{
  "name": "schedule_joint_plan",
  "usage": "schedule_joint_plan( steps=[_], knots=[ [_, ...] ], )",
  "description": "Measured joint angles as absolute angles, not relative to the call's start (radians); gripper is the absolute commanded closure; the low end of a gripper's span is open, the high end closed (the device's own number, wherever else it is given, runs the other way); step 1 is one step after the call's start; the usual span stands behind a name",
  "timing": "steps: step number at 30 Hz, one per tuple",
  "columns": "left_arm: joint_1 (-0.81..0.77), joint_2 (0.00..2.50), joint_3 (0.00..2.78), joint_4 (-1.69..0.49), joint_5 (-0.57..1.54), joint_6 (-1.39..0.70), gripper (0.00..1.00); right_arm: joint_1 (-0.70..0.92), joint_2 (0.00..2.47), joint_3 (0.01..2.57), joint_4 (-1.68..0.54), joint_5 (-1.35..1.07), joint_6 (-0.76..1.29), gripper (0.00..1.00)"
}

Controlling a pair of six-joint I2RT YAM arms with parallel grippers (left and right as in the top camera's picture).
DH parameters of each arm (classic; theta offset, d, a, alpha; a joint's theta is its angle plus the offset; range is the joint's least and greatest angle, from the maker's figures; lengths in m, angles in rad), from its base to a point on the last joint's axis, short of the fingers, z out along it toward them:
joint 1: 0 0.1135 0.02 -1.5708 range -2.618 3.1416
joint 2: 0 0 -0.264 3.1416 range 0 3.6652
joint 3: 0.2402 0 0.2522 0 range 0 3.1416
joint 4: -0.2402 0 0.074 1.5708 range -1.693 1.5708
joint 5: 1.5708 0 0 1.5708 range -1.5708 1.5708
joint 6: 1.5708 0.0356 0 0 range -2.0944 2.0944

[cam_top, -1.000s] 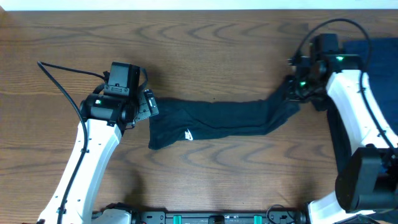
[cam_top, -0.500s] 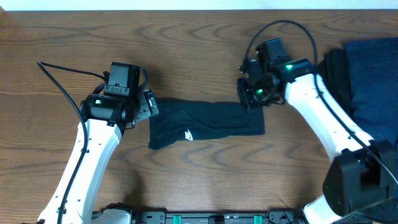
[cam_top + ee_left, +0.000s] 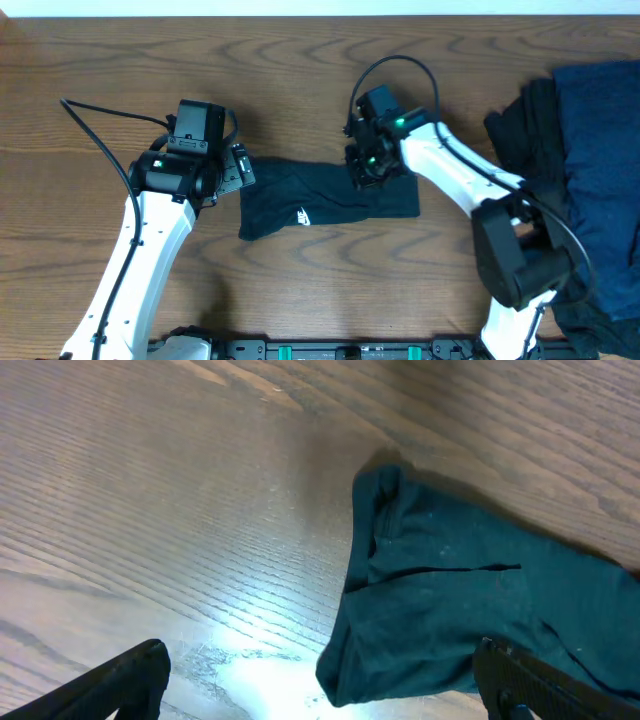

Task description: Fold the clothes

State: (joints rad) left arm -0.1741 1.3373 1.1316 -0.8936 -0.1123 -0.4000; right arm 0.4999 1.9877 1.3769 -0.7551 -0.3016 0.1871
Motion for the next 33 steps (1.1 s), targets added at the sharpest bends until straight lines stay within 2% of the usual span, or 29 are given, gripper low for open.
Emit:
schedule_joint_plan(
  steps=[2, 4, 5, 11, 15, 22, 28, 29, 31, 33],
  knots=[
    [-0.174, 1.337, 1.132, -0.893, -0.112, -0.4, 0.02, 0.514, 2.003, 1.376, -0.729, -0.323, 0.215, 0.93],
    [-0.174, 1.337, 1.132, -0.893, -0.112, -0.4, 0.02, 0.526, 2.006, 1.373, -0.716, -0.339, 0.252, 0.75],
    [-0.174, 1.337, 1.132, -0.893, -0.112, -0.4, 0.02, 0.53, 2.006, 1.373, -0.712, -0.347, 0.264, 0.7],
    [-0.174, 1.337, 1.132, -0.894, -0.112, -0.4, 0.02, 0.528, 2.006, 1.373, -0.706, -0.486, 0.265, 0.53],
    [-0.174, 1.337, 1.132, -0.893, -0.112, -0.4, 0.02, 0.494, 2.005, 1.373, -0.712, -0.607, 0.231, 0.51],
    [-0.174, 1.337, 1.132, -0.893, -0.112, -0.4, 0.02, 0.405, 1.988, 1.373, -0.773, -0.68, 0.189, 0.54],
    [-0.174, 1.337, 1.132, -0.894, -0.112, -0.4, 0.02, 0.398, 1.979, 1.373, -0.778, -0.628, 0.174, 0.58],
    [-0.174, 1.337, 1.132, -0.893, -0.112, -0.4, 0.02, 0.398, 1.979, 1.373, -0.778, -0.601, 0.172, 0.64],
    [-0.174, 1.337, 1.132, -0.894, -0.112, -0.4, 0.02, 0.398, 1.979, 1.373, -0.779, -0.546, 0.166, 0.87],
    [-0.174, 1.337, 1.132, -0.894, -0.112, -0.4, 0.02, 0.397, 1.979, 1.373, -0.78, -0.499, 0.162, 0.99]
  ],
)
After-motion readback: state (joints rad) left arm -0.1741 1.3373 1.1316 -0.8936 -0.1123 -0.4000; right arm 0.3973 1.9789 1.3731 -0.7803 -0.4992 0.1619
